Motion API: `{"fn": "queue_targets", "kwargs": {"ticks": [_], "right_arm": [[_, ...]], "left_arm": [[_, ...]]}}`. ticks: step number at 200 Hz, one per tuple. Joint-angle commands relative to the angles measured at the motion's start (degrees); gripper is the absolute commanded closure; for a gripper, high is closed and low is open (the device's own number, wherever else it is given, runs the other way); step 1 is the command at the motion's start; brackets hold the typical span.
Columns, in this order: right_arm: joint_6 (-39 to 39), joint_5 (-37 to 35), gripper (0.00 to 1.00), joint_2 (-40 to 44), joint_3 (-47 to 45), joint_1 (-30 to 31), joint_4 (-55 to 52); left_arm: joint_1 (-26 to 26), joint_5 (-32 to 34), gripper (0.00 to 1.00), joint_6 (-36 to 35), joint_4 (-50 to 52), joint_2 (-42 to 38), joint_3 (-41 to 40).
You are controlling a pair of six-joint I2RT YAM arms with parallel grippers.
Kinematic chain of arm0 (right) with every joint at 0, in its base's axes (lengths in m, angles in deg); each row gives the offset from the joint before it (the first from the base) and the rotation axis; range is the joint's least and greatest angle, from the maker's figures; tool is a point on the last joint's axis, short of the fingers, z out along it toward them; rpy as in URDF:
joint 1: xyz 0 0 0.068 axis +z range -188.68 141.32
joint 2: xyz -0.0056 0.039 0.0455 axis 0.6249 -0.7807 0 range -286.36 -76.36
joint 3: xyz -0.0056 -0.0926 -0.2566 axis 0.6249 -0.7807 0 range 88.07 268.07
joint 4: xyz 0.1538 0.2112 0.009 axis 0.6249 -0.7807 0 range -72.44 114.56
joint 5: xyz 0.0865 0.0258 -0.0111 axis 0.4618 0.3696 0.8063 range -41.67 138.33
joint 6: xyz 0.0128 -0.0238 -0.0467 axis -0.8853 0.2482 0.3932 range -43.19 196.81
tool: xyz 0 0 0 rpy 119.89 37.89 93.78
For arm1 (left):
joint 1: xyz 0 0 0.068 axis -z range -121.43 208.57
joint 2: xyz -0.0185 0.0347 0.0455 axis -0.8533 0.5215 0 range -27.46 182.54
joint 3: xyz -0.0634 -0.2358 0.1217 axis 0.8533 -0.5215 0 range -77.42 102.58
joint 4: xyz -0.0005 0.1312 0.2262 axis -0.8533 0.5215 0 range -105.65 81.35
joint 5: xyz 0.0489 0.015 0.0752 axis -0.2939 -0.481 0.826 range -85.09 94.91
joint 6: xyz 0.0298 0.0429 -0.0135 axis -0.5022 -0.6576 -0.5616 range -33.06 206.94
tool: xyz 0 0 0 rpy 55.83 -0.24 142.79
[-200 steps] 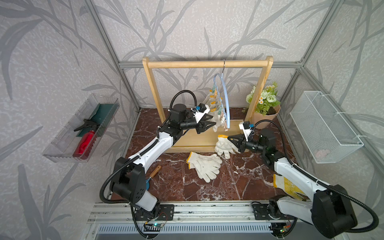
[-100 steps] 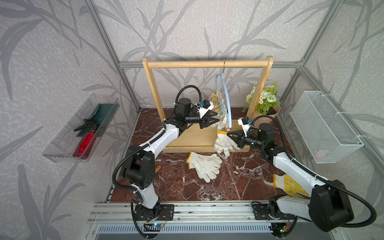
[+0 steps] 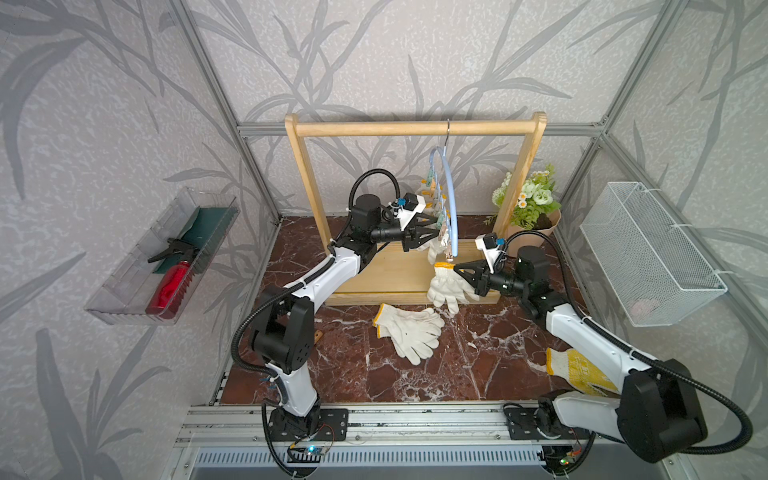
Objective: Clip the gloves onto a hanger to dry
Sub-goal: Open the clamp at the hanger.
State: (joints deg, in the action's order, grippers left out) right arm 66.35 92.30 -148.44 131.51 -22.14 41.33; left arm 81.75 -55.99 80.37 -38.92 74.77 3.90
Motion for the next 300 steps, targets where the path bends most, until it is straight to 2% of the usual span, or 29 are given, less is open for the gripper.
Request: {"fn": "queue_targets", "kwargs": {"ticks": [1,71,156,231,300], "right_arm": [[0.46,0.33,1.00,0.34,1.82,-0.24,-0.41],[0.44,0.37,1.00,0.21,2.00,-0.26,-0.43],[0.23,0.60,1.00,-0.06,1.82,-0.24,0.10],[-0.17,0.99,1.00,-0.65,1.74,-0.16,1.06],[-0.53,1.28,1.00,-0.96,1.82,-0.23,1.48]], "left_arm": [[0.51,0.72,0.56,1.26,-3.48,0.56,1.31],[1.51,3.16,0.56,-1.56,-1.63,-0.31,1.06],[2.83,2.58,0.55,-0.46,-3.62,-0.49,1.53],[3.22,4.72,0.54,0.77,-6.42,-0.98,1.87],[3.26,1.99,0.55,2.03,-7.76,-1.11,2.02]]}}
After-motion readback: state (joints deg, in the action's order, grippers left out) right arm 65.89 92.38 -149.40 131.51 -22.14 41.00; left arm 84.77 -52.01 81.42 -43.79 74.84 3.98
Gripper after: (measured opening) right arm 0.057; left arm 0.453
